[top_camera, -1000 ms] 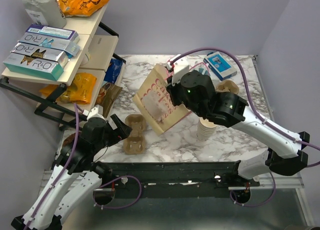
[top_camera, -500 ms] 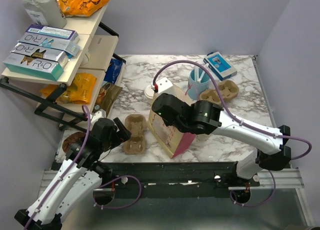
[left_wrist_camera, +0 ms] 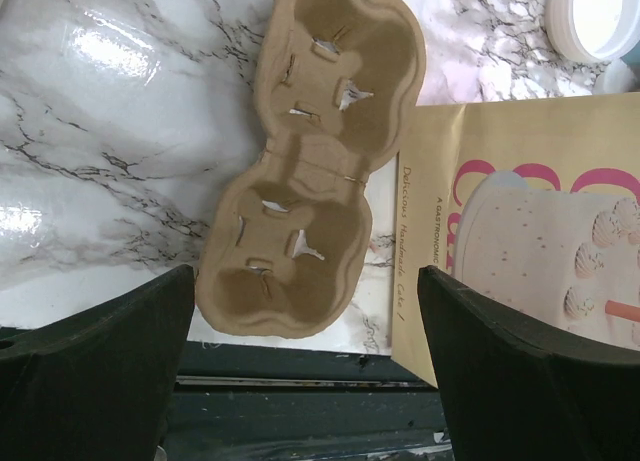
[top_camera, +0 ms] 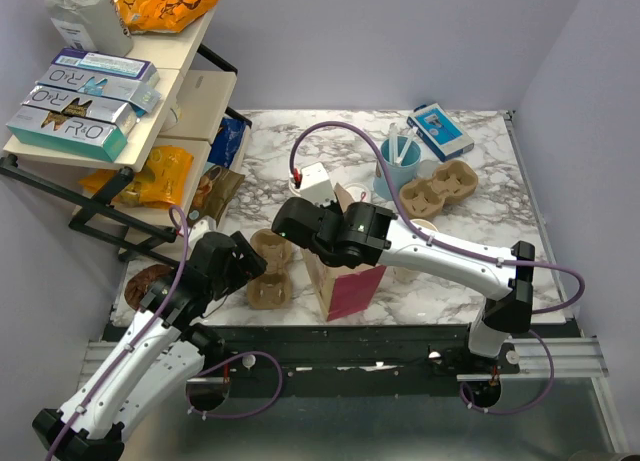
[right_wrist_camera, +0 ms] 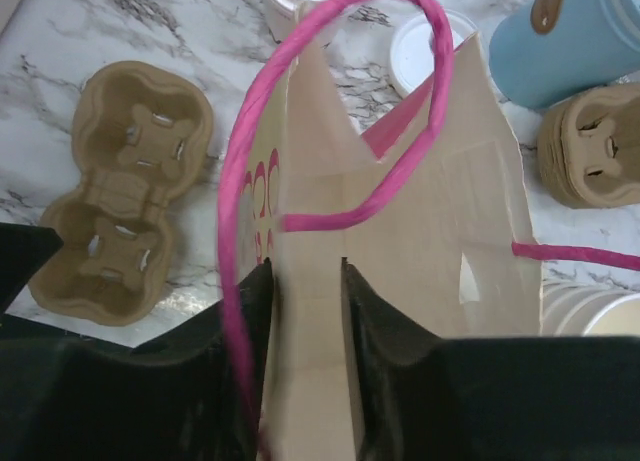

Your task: Pack the takeout coffee

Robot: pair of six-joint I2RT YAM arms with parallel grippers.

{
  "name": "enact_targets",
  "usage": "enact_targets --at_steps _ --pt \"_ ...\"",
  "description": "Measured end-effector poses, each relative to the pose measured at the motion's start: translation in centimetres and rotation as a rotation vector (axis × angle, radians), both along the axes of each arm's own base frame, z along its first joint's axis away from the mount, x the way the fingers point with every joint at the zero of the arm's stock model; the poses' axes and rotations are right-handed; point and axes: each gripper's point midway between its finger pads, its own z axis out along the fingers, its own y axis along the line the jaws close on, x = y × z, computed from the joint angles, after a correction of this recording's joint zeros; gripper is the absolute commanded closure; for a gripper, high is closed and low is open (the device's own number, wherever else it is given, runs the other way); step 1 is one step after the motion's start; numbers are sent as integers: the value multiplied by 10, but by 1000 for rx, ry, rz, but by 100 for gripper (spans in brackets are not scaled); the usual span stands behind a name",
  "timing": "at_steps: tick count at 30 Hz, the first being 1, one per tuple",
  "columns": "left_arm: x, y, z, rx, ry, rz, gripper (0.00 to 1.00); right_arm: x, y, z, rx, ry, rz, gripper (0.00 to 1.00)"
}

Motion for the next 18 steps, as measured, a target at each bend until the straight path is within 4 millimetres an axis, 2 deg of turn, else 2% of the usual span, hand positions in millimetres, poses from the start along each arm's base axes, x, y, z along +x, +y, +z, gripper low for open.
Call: enact_targets --at_steps 2,3,7,9,15,18 --pt "0 0 -1 -3 2 4 1 0 3 1 8 0 11 36" --pt "0 0 -2 -4 4 6 1 0 6 3 23 -2 20 27" --pt "-2 -1 -12 -10 25 17 1 -2 20 30 132 -38 110 14" --pt "-3 0 -19 -9 40 22 2 -5 23 54 202 -69 167 10" --pt "-9 2 -45 17 103 29 15 -18 21 146 402 -209 353 8" --pt "-9 2 -52 23 121 33 23 -20 9 172 442 -271 371 8"
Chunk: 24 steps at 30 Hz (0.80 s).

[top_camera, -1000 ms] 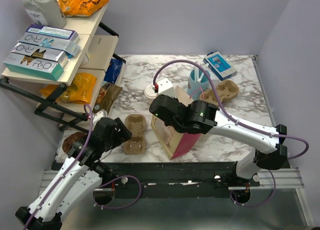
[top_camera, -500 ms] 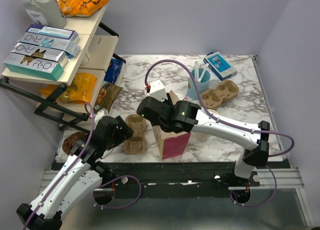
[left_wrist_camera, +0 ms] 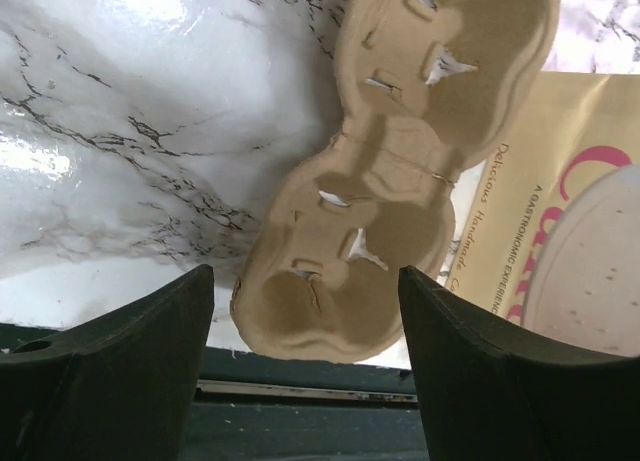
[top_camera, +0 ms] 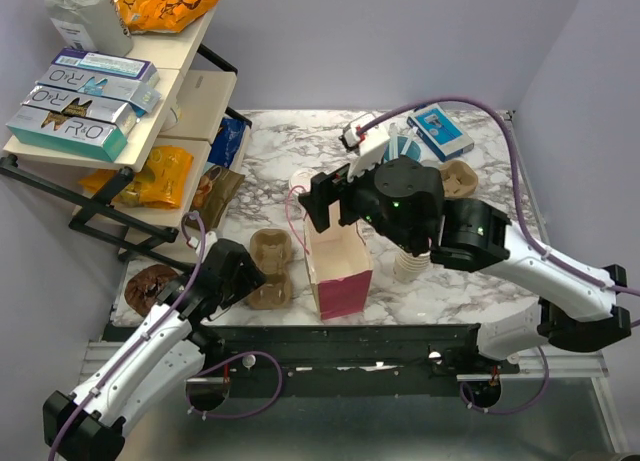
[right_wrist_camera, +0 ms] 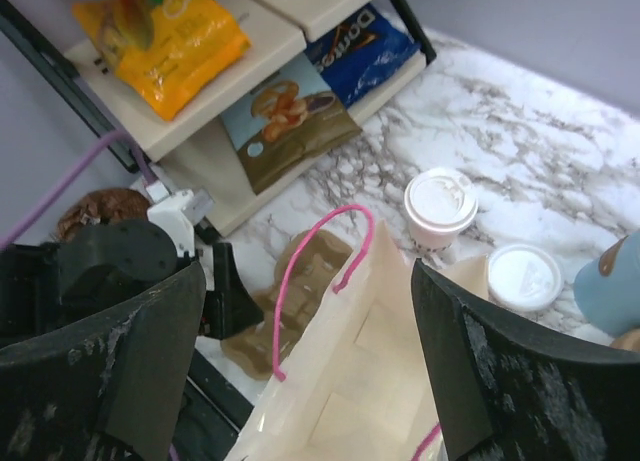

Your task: Pack the takeout coffee

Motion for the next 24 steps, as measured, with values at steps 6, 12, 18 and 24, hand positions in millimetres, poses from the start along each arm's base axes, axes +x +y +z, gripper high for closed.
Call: enact_targets --at_steps 6,12,18,24 --pt "-2 -2 -17 -3 24 -6 35 -1 -44 -5 -7 -41 -68 8" --pt "-1 -3 -30 16 57 -12 60 -8 -82 -26 -17 -53 -87 10" --pt "7 -8 -34 25 54 -32 82 -12 -71 -56 -95 -31 -35 16" --pt "12 -12 -27 10 8 -57 100 -5 -57 -87 -178 8 -59 50"
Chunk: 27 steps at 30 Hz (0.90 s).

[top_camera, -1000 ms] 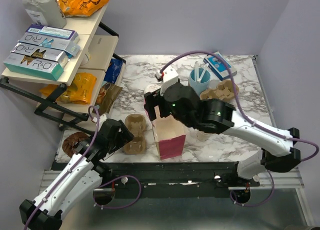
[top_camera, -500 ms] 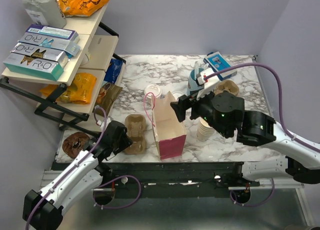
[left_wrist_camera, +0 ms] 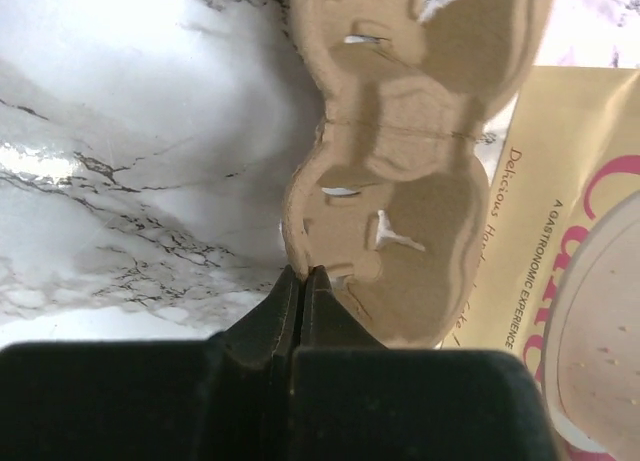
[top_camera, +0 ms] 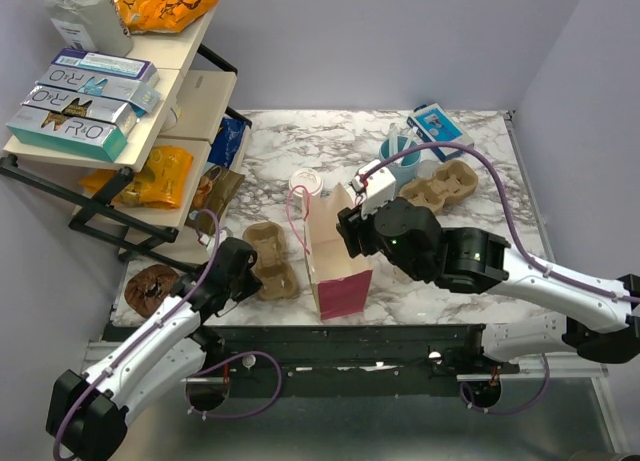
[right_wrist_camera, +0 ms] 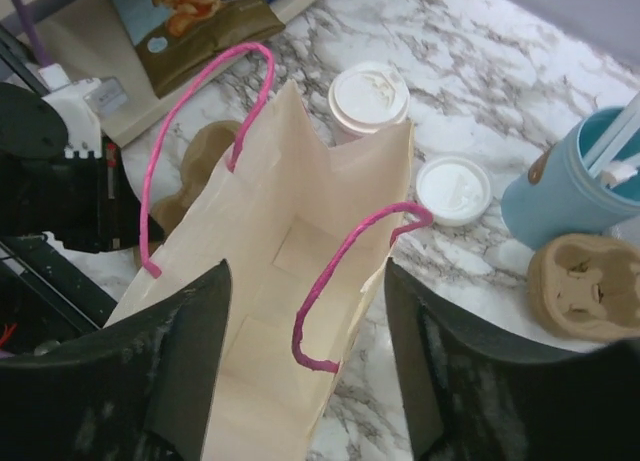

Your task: Pack the takeout coffee

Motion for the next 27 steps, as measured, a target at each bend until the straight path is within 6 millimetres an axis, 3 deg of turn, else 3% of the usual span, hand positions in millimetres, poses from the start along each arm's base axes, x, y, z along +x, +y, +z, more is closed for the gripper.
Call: enact_targets --at_steps 3,5,10,18,27 --pt "0 -1 6 -10 -26 -16 100 6 -6 -16 -33 31 -79 72" --pt "0 -2 13 -22 -49 -29 100 8 -13 -21 -41 44 -133 79" --pt "4 -6 60 -83 -151 -40 100 11 -27 -15 17 50 -216 99" --pt "8 -11 197 -252 -480 -75 100 7 -44 -5 97 48 -240 99" --pt "3 -12 276 -309 -646 -119 100 9 -43 -10 128 75 -295 99"
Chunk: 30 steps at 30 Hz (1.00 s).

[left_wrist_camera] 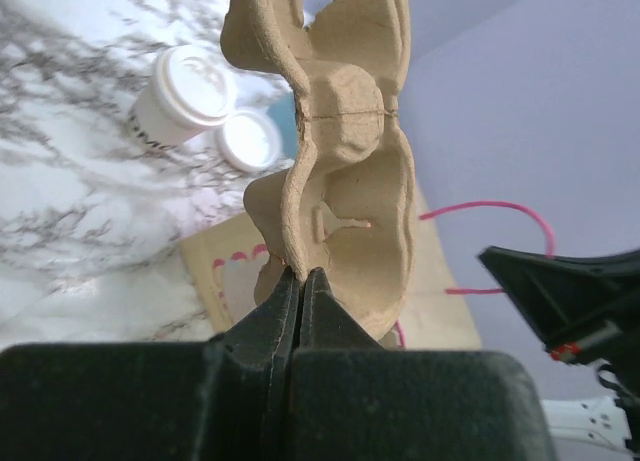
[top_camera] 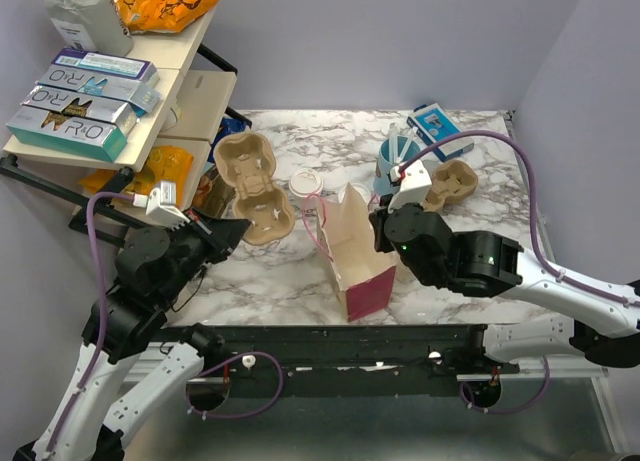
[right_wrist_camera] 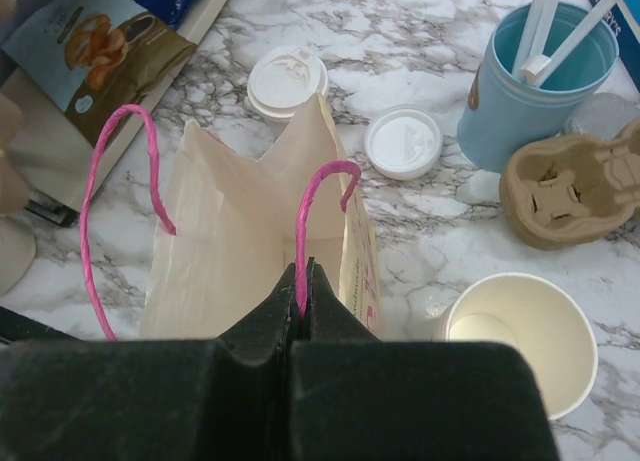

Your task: Pack the takeout coffee

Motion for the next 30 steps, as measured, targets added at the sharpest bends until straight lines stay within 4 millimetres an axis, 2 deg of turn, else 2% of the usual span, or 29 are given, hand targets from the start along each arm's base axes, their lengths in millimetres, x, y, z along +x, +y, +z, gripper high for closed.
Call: enact_targets --at_steps 3,6,10,13,15,18,22,25,30 --pt "0 -10 24 -40 -59 -51 100 0 1 -4 3 14 -13 99" --pt "2 -29 42 -91 -99 -132 100 0 1 -6 11 27 -25 99" --pt "7 -59 55 -163 -107 -255 100 0 1 -6 37 36 -39 99" --pt "3 -77 61 -224 -113 -348 100 0 0 -5 49 38 -48 99" --pt "-5 -89 61 -259 -101 -418 100 0 -2 -3 61 34 -58 99" --pt "-31 -109 63 -322 -54 -549 100 0 -8 3 85 25 -71 99" --pt "-60 -124 63 -361 16 -654 100 0 -16 9 105 15 -91 99" --pt "-75 -128 55 -363 105 -688 100 1 -21 8 99 16 -108 99" --pt "-82 -124 30 -355 276 -642 100 2 -29 1 72 24 -138 99"
